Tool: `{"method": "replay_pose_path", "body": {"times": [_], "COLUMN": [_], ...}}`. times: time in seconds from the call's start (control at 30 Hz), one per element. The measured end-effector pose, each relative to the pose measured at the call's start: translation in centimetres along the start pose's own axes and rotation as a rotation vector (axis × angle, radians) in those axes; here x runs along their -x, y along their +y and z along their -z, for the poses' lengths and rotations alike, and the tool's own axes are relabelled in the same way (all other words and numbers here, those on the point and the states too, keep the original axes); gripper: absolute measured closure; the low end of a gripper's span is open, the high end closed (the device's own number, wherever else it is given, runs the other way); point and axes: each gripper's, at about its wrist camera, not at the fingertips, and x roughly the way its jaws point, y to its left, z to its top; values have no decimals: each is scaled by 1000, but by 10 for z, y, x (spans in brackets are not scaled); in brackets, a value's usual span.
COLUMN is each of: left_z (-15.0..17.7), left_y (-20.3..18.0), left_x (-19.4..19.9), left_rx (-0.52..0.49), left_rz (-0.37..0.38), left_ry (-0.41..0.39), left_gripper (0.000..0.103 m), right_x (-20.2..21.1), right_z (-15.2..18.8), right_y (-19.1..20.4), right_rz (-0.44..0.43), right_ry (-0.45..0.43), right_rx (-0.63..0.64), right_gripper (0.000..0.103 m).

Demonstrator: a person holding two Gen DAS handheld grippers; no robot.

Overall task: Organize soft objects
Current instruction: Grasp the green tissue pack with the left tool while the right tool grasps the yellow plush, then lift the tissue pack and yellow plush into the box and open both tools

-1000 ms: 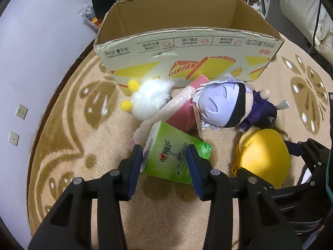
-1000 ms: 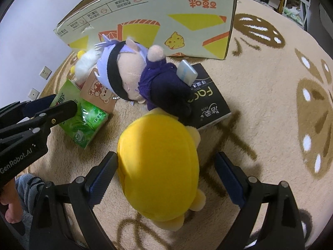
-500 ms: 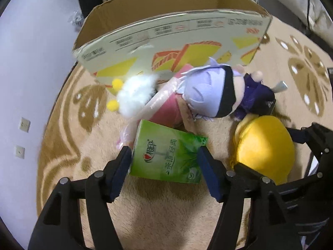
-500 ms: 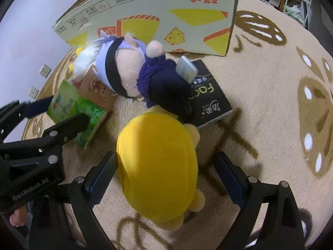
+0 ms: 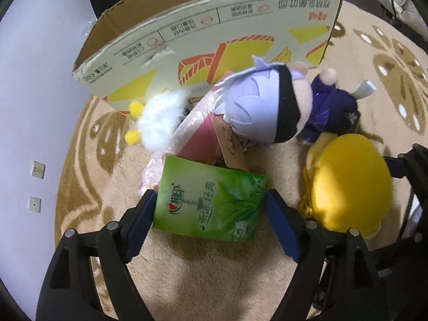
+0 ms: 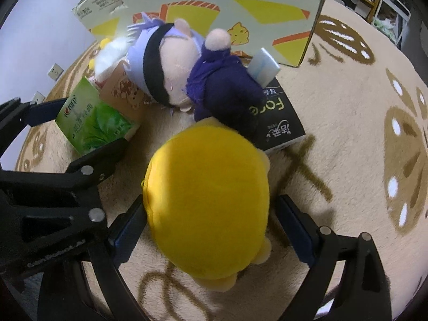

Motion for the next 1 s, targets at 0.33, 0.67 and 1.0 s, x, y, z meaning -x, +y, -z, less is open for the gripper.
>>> {"method": "replay_pose_path", "body": {"times": [0.33,0.67,1.0], "left_z": [1,8,17], "left_y": [21,50,67], "left_x": [2,25,61], "left_rx": [69,156,269], "left_rz": [16,-16,-72], "left_ry": [9,-51,-160], "left_gripper": [25,25,25], "right_x": [12,46,94], "right_z": [2,3,7], "right_y": [-2,-18,-36], "right_rz": [-3,-20,-34], "right_ry": [-43,-139,-302], "right_rx": [3,-75,-159], "right_gripper": [27,29,29]}}
